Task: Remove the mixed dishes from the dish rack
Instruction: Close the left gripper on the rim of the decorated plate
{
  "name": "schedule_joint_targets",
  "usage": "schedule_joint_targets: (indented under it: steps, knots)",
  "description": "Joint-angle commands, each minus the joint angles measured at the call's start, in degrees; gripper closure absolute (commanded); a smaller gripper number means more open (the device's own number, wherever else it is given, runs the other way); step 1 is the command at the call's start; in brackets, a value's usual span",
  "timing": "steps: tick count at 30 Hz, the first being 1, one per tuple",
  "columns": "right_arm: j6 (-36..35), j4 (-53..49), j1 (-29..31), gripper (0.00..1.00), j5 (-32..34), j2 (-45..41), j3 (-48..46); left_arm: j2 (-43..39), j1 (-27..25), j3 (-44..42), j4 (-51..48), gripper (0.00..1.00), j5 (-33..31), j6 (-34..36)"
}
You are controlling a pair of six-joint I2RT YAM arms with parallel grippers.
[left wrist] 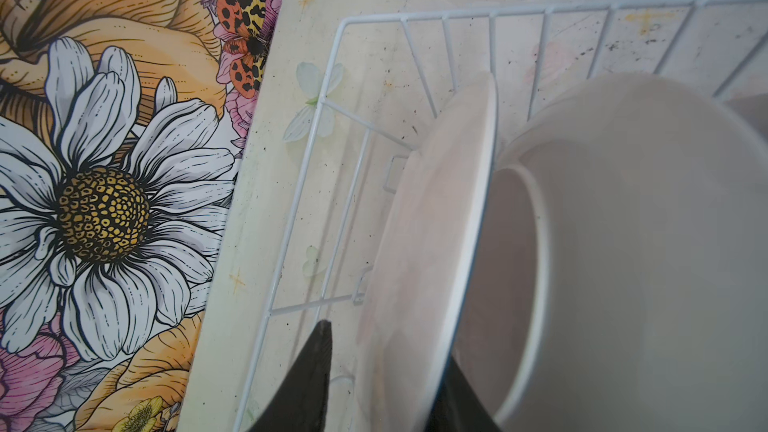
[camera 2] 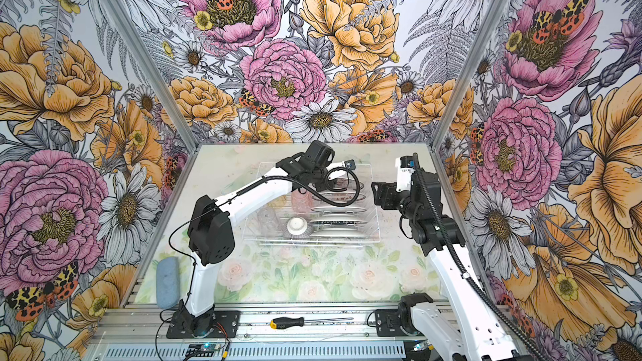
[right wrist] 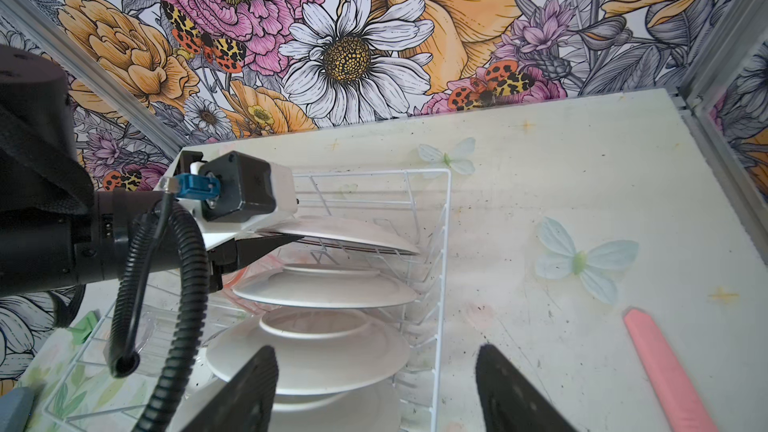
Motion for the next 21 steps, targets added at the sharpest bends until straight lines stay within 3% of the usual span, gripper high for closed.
schedule_joint_targets:
  steps: [1,21]
  knots:
    - [0.1,0.0,0.3,0.23,0.4,-0.8,0.4,1.0,0.4,1.8,-0.1,0.68,-1.1,0.4]
    - [0.1,0.0,0.3,0.23,0.7,-1.2,-0.5,2.2,0.1,2.8,1.4,0.85,-4.5,0.9]
